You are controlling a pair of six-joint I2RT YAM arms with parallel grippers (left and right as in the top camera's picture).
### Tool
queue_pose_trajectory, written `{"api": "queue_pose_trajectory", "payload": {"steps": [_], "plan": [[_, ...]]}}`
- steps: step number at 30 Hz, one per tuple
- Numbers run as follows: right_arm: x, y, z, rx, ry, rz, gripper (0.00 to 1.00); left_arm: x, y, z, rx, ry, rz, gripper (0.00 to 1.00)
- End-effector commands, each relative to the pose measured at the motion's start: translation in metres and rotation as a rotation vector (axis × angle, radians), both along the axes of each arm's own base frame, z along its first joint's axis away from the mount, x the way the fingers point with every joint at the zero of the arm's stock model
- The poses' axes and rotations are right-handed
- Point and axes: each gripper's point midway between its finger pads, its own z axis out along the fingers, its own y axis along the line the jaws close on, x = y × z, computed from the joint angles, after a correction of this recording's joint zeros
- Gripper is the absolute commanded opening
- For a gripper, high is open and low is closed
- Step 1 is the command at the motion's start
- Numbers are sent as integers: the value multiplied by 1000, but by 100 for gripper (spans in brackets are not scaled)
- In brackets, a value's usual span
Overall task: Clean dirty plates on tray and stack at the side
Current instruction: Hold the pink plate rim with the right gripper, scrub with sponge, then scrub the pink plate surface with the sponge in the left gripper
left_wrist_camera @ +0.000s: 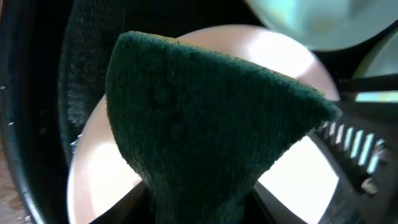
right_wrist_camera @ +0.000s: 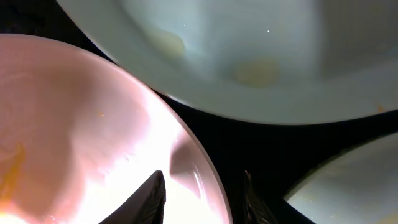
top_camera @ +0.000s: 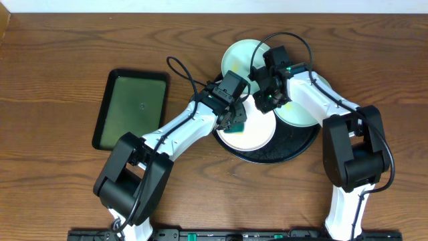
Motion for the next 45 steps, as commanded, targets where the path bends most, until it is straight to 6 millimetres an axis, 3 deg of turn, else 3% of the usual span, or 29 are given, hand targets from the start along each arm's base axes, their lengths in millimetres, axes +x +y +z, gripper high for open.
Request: {"api": "queue_pose_trajectory", "payload": {"steps": [1, 4, 5, 13, 15, 18, 28, 31, 37, 39, 42, 45], "plan": [[4, 0, 4, -6, -8, -30, 37, -2, -5, -11, 9, 11, 20, 42], [4, 0, 4, -4, -8, -36, 38, -4, -13, -17, 7, 9, 3, 68], [4, 0, 4, -4, -8, -36, 38, -4, -15, -18, 5, 6, -3, 73], [5, -3, 4, -5, -7, -43, 38, 1, -14, -15, 16, -29, -56, 73], [5, -3, 4, -5, -7, -43, 39, 4, -8, -16, 29, -34, -70, 70], [5, -3, 4, -5, -7, -43, 38, 2, 0, -19, 47, -10, -63, 51], [5, -2, 4, -4, -8, -42, 38, -9, -3, -22, 66, 16, -86, 50], [5, -3, 4, -5, -7, -42, 38, -9, -6, -22, 62, 7, -93, 41], [5, -2, 4, -4, -8, -42, 38, -7, -3, -25, 80, 2, -87, 39], [5, -2, 4, -4, -8, -42, 38, -6, -2, -25, 90, -5, -86, 32], [5, -2, 4, -4, -8, -42, 38, -4, 1, -25, 104, -14, -78, 11], [5, -2, 4, -3, -7, -42, 37, -2, 3, -25, 121, -25, -69, 8]]}}
